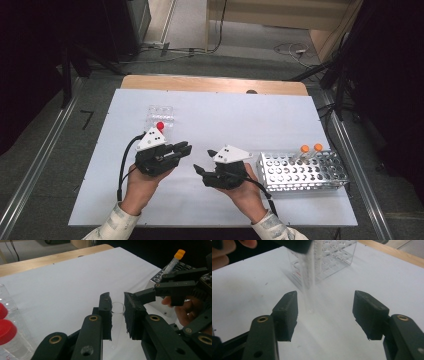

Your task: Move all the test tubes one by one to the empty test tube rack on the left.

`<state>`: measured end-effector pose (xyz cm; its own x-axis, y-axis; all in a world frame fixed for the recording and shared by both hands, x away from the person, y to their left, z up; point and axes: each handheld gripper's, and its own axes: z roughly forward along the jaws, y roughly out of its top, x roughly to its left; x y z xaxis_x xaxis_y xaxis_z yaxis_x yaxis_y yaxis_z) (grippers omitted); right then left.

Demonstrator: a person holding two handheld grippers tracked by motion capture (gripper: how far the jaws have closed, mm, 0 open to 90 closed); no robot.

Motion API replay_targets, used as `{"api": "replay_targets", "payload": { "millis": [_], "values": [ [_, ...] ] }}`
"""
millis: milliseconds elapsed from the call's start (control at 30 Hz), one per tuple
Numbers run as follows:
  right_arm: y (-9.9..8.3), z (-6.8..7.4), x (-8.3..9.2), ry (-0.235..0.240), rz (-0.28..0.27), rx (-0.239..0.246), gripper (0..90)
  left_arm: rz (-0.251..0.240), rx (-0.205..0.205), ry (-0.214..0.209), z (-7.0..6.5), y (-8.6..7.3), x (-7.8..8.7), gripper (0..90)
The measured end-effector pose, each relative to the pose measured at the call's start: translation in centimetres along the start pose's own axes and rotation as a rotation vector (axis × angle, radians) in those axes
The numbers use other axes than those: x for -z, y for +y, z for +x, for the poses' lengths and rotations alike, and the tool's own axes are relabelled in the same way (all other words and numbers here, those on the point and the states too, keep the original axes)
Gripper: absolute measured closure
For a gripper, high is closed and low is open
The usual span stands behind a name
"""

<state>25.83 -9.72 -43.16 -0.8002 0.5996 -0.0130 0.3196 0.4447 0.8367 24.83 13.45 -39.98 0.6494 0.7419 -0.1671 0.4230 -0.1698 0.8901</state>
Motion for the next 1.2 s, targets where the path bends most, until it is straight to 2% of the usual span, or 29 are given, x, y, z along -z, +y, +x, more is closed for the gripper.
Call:
{"api": "replay_targets", "payload": {
  "millis": [67, 233, 600, 967, 1200],
  "values": [
    [-0.3, -0.4, 0.2, -0.003, 0.007, -0.016, 32.4, -0.005, 0.006, -0.002, 0.2, 0.1, 0.4, 76.9],
    [-1.1, -1.1, 1.0, -0.015, 0.025, -0.02, 29.3, -0.013, 0.016, -0.009, 0.8, 0.4, 1.5, 76.9],
    [-2.2, -2.9, 3.2, -0.043, 0.018, -0.054, 28.5, -0.037, 0.048, 0.019, 2.7, 1.1, 4.2, 77.0],
    [-3.2, -3.5, 4.4, -0.068, 0.023, -0.065, 28.7, -0.05, 0.068, 0.037, 3.8, 1.4, 5.6, 76.9],
    [-3.4, -3.8, 5.1, -0.078, 0.015, -0.072, 28.8, -0.062, 0.089, 0.07, 4.9, 1.5, 6.5, 77.0]
  ]
}}
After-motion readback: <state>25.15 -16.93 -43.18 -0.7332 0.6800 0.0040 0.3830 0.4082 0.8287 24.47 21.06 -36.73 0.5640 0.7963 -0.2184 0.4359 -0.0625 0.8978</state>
